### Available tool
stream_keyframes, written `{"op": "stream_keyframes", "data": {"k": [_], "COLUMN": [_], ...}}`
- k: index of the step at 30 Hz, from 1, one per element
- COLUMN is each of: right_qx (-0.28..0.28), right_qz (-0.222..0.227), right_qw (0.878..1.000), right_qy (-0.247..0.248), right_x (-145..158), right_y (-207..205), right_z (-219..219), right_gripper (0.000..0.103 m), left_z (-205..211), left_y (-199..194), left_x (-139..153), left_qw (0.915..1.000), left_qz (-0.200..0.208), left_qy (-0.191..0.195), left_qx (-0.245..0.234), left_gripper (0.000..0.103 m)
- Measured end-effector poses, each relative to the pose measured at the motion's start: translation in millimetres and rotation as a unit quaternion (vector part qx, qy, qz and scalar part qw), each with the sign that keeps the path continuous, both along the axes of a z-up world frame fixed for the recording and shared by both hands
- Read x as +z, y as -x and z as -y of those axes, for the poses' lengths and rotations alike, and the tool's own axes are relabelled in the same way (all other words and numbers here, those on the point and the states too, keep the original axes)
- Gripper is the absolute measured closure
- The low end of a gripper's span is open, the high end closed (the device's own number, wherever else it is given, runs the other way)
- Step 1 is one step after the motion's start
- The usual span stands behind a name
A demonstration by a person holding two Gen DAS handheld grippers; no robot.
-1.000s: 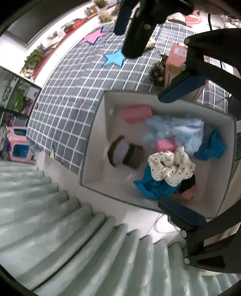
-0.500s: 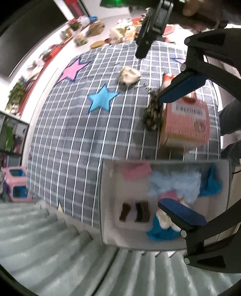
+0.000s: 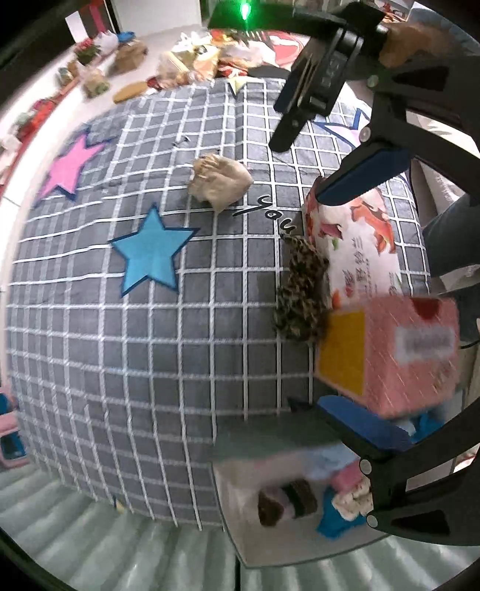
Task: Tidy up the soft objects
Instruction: 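Move both tools from the box back toward the pile of soft items, then grasp the leopard-print scrunchie with left tool while right tool grasps the beige knit sock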
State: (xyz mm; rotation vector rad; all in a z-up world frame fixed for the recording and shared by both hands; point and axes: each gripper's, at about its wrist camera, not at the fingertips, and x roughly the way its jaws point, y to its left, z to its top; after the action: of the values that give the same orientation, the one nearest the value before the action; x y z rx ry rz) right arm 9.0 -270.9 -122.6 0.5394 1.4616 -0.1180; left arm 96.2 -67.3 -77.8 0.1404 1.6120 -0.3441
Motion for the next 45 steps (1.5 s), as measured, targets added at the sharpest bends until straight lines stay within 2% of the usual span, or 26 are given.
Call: {"op": "stream_keyframes", "data": {"k": [9,14,21,25,30,32,34,36,37,39,40,42,45], "right_qx": [-0.012,-0.013,0.002,0.020,0.051,0.069,0.079,0.086,0.090,0.095,0.097,0.096,0.088], "right_qz": [-0.019,-0.020,-0.019,-0.028,-0.040,-0.042,-0.041,-0.045,-0.043,-0.039,-0.035,-0.025,-0.014], "right_qw": [1.000,0.999,0.999,0.999,0.998,0.997,0.996,0.995,0.995,0.995,0.995,0.995,0.996], "right_qy": [-0.021,-0.033,-0.038,-0.028,-0.009,0.008,0.013,0.008,0.007,0.007,0.003,-0.002,-0.004], "right_x": [-27,-42,-60,-75,-87,-89,-90,-92,-91,-90,-88,-83,-74], "right_y": [-8,-24,-55,-69,-77,-80,-81,-81,-80,-77,-76,-70,-65], "right_z": [32,36,27,17,5,-1,-6,-10,-10,-13,-13,-10,-2], "right_gripper": [0.002,0.002,0.002,0.002,0.002,0.007,0.038,0.051,0.059,0.064,0.064,0.064,0.064], "left_z": [52,56,53,50,52,53,51,50,49,45,37,25,13], "left_y": [-19,-24,-29,-25,-20,-20,-20,-21,-21,-17,-15,-7,-1], "left_x": [-68,-104,-137,-150,-164,-170,-176,-183,-183,-186,-186,-189,-181], "left_qw": [0.9952,0.9867,0.9741,0.9672,0.9627,0.9605,0.9593,0.9596,0.9609,0.9605,0.9609,0.9643,0.9720], "left_qz": [-0.063,-0.101,-0.140,-0.162,-0.185,-0.194,-0.202,-0.206,-0.204,-0.205,-0.207,-0.200,-0.182], "left_qy": [-0.075,-0.126,-0.171,-0.185,-0.182,-0.180,-0.176,-0.167,-0.161,-0.159,-0.154,-0.143,-0.112], "left_qx": [-0.004,0.016,0.046,0.063,0.075,0.084,0.091,0.092,0.096,0.100,0.101,0.098,0.099], "left_gripper": [0.000,0.000,0.000,0.000,0.000,0.002,0.007,0.013,0.020,0.033,0.042,0.054,0.059]}}
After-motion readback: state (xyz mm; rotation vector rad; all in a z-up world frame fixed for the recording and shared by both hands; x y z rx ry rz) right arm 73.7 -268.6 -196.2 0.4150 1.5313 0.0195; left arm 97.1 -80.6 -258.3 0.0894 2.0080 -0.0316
